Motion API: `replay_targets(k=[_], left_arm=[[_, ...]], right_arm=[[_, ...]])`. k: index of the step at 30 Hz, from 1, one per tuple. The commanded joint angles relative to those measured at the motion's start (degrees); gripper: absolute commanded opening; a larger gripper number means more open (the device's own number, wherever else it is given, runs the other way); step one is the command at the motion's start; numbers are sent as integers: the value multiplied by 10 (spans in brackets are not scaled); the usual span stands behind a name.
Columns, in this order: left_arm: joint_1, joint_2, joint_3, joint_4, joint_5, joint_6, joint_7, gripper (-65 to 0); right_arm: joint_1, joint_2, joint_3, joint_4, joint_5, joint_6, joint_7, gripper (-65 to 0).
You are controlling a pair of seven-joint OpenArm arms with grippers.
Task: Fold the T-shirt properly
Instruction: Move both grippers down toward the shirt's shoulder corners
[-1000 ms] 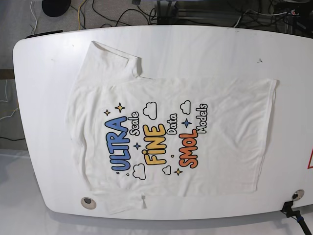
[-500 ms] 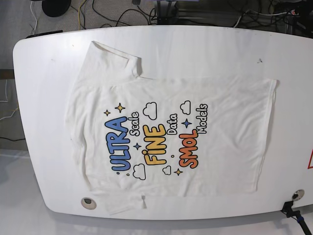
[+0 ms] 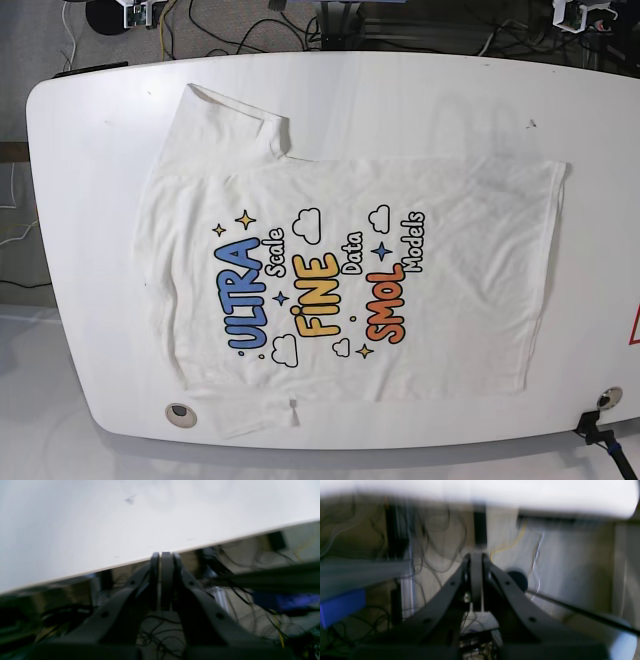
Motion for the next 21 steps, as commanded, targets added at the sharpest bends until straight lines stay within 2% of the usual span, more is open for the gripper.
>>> replay_targets(k=[1, 6, 8, 13, 16, 18, 21], left_arm=[[-3, -1, -23, 24, -18, -35, 0, -650], [-54, -3, -54, 39, -57, -41, 38, -650], [-50, 3, -54, 37, -61, -49, 28, -650], [-78, 13, -58, 39, -67, -55, 10, -650], [-106, 26, -62, 41, -70, -59, 9, -650], [-131, 37, -66, 39, -72, -67, 14, -650], [-193, 50, -68, 36, -75, -77, 40, -605]], right_arm=[[33, 4, 30, 60, 8, -2, 7, -650], [97, 6, 57, 92, 44, 11, -1, -650], [95, 7, 77, 97, 42, 9, 2, -649], [106, 5, 167, 123, 103, 12, -10, -650], [113, 3, 197, 136, 137, 11, -21, -647], [122, 2, 201, 145, 148, 20, -43, -617], [150, 2, 182, 149, 145, 60, -96, -484]])
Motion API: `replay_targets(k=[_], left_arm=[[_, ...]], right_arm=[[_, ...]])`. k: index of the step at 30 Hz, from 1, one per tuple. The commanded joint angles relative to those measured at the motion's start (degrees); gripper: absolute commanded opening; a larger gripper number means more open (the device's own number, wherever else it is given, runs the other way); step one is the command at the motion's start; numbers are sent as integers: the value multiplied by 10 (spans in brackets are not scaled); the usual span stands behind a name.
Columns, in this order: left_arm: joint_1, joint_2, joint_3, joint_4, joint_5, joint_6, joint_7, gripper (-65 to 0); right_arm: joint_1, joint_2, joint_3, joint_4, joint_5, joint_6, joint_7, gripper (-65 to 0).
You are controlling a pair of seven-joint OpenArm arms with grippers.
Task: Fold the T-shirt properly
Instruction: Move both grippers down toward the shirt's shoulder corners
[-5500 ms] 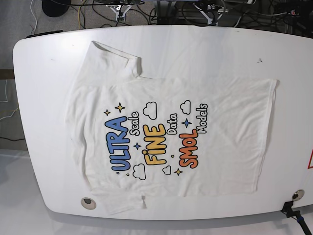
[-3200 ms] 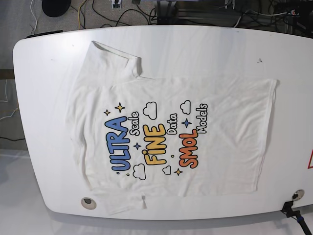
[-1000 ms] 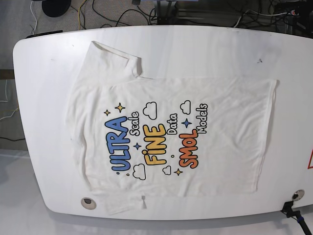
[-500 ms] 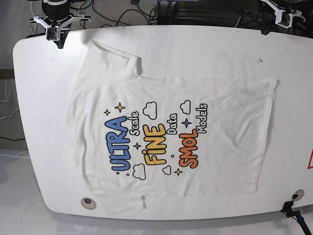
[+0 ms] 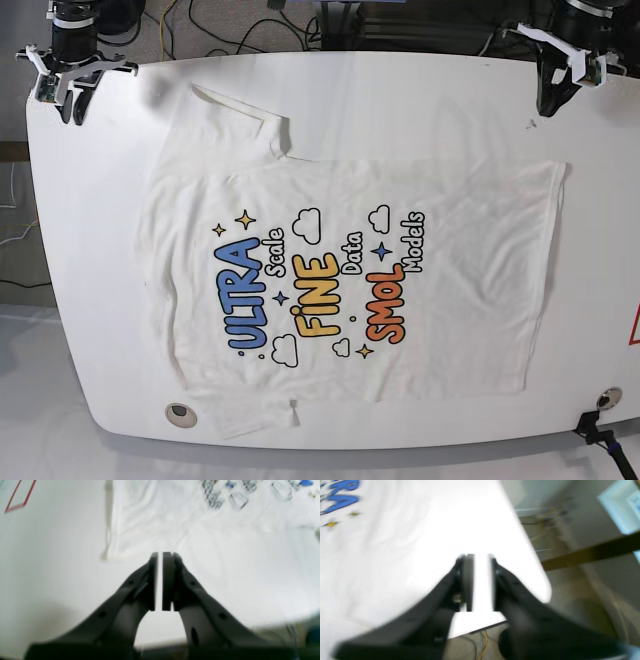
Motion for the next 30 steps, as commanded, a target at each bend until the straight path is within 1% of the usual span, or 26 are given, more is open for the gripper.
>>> replay_targets(k=[1, 2, 3, 5, 7, 9, 11, 14, 15, 16, 20, 30], left_arm=[[-26, 0, -6, 6, -10, -8, 10, -580], [-43, 0, -6, 3, -11, -10, 20, -565], [-58, -1, -6, 1, -14, -18, 26, -555], [-86, -8, -6, -5, -19, -32, 43, -529], [-106, -16, -7, -8, -27, -41, 54, -491], [-115, -24, -6, -11, -32, -45, 57, -442], [-123, -30, -1, -10, -33, -48, 62, -376], [-131, -38, 20, -15, -36, -44, 70, -331], [-134, -40, 28, -17, -37, -45, 76, -326], [-133, -36, 13, -9, -34, -45, 62, -341], [-134, -35, 13, -10, -37, -42, 60, -342], [-137, -34, 9, -12, -39, -46, 64, -343]], right_arm=[[25, 2, -11, 10, -7, 46, -39, -444], [34, 0, -12, 9, -9, 60, -61, -412], [43, -2, -14, 9, -11, 73, -83, -392], [62, -5, -17, 9, -15, 92, -123, -376], [76, -7, -21, 9, -13, 100, -151, -361], [87, -11, -23, 1, -14, 102, -167, -332], [95, -16, -24, -12, -15, 109, -172, -298], [107, -21, -30, -48, -16, 121, -174, -241], [110, -23, -33, -58, -15, 124, -172, -224], [107, -20, -22, -37, -15, 123, -168, -259], [109, -19, -21, -47, -14, 124, -174, -259], [105, -20, -56, -60, -17, 124, -161, -257]])
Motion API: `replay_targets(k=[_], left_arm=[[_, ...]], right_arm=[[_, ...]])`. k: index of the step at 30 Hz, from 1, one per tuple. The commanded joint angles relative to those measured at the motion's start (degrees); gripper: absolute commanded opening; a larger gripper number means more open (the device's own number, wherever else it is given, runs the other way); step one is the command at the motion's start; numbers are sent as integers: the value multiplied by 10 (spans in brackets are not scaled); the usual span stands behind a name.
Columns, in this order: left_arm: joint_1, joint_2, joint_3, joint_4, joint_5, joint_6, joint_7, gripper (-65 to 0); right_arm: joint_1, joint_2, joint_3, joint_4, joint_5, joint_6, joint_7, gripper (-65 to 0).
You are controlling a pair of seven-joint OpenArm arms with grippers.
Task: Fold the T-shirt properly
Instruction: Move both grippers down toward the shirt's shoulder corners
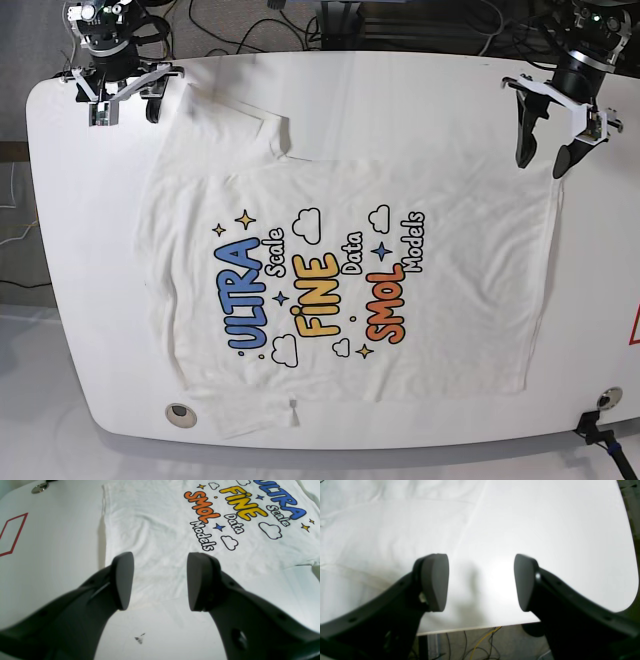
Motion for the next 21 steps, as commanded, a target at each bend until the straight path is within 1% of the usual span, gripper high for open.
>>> replay_targets(k=[1, 15, 16, 21], left_arm=[[1, -6, -5, 7, -9, 0, -11, -344], [3, -6, -3, 4, -12, 1, -8, -341], [0, -6, -2, 4, -10, 9, -5, -334], [-1, -6, 0, 2, -11, 8, 4, -335]], right_arm=[[-2, 5, 0, 5, 4, -3, 16, -256], [-1, 2, -22, 2, -9, 0, 25, -249], [2, -2, -19, -4, -11, -1, 21, -260], [14, -20, -38, -47, -8, -3, 18, -264]])
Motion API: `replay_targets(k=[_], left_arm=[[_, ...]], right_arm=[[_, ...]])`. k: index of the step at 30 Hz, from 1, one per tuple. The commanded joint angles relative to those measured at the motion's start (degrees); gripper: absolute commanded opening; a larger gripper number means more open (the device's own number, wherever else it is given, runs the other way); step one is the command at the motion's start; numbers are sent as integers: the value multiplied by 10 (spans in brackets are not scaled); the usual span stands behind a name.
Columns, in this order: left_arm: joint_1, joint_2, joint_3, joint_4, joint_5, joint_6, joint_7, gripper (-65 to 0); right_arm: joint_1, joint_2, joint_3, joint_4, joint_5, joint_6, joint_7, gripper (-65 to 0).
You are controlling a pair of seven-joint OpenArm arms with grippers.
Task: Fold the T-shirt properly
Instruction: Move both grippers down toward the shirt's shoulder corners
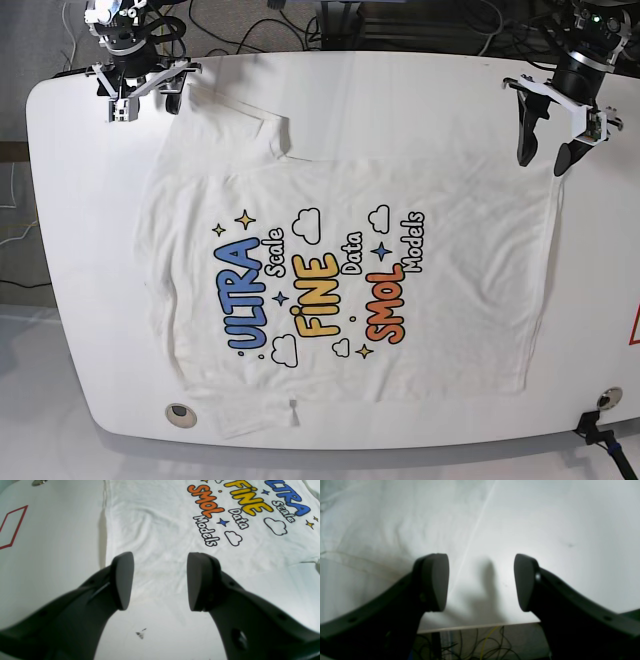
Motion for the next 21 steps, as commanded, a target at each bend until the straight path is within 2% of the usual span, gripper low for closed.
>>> replay_targets(k=[1, 8, 12, 21], left_arm=[[1, -5, -3, 10, -8, -2, -13, -334], [-1, -6, -5, 10, -7, -2, -14, -334], [-2, -7, -6, 9, -6, -1, -13, -336], [-3, -9, -6, 7, -8, -2, -12, -335]], right_arm=[[3, -5, -10, -3, 3, -1, 14, -263], [26, -15, -21, -24, 2, -2, 16, -272], [51, -13, -19, -66, 2, -2, 7, -307], [89, -12, -13, -125, 1, 20, -26, -325]])
